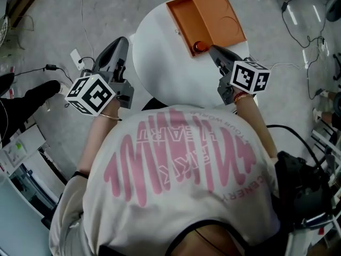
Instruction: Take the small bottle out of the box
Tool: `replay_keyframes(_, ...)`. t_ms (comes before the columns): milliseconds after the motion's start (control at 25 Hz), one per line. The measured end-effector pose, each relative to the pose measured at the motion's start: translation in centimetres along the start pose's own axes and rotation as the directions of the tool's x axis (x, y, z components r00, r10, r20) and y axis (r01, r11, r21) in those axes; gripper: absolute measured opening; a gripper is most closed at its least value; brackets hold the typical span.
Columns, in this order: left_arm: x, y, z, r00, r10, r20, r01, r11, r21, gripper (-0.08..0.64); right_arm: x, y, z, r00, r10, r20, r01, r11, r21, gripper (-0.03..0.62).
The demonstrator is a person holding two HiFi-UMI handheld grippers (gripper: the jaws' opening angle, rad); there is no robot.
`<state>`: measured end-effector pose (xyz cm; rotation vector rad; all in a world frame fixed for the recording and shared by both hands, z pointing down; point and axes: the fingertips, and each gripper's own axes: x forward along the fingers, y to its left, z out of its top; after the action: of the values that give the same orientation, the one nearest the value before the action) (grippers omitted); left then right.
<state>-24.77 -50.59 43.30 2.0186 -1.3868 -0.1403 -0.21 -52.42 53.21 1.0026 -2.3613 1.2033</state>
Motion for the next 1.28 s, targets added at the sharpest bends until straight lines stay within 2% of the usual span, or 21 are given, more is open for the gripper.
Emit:
replay_keyframes(80,0.5,1.4,0.3,1.0,0.002,-0.01,-0.002,1.0,0.001,0.008,1.5,0.2,0.0,1.0,0.002,-0.028,-0.002,1.0,-0.01,0.014)
replay_keyframes(160,0.9,2.7,0.5,1.0,0.006,-0.017,-0.006,1.0,-0.002,0.008,2.8,0.4,-0.1,0.998,0.0,-0.055,-0.001,1.0,-0.02,0.134)
replay_keyframes(200,1.1,3.0,0.6,1.0,0.007,-0.021,-0.008,1.0,-0.005,0.008,3.2,0.3,0.1,0.998,-0.003,-0.064,0.001,1.0,-0.029,0.157)
replay_keyframes(400,2.5,3.5,0.8,0.999,-0.003,-0.033,0.002,1.0,-0.012,0.008,4.0,0.0,1.0,0.996,-0.037,-0.085,0.027,0.993,-0.118,0.204)
replay_keyframes(680,2.3,4.6,0.5,0.999,-0.012,-0.039,0.011,0.999,-0.03,0.008,5.0,0.0,-1.0,0.977,-0.124,-0.171,0.081,0.968,-0.236,0.207)
replay_keyframes(840,1.4,5.0,0.0,0.999,-0.006,-0.032,0.004,0.999,-0.047,0.008,5.0,-0.1,-1.5,0.964,-0.188,-0.189,0.125,0.945,-0.302,0.175)
replay_keyframes(1040,0.5,5.3,-0.4,1.0,0.0,-0.024,-0.002,0.998,-0.064,0.008,5.2,0.5,-1.6,0.956,-0.199,-0.214,0.125,0.941,-0.314,0.15)
replay_keyframes(1280,0.1,6.6,-1.0,0.999,0.039,-0.014,-0.04,0.995,-0.091,0.008,5.6,-0.2,-1.3,0.951,-0.195,-0.241,0.115,0.943,-0.311,0.152)
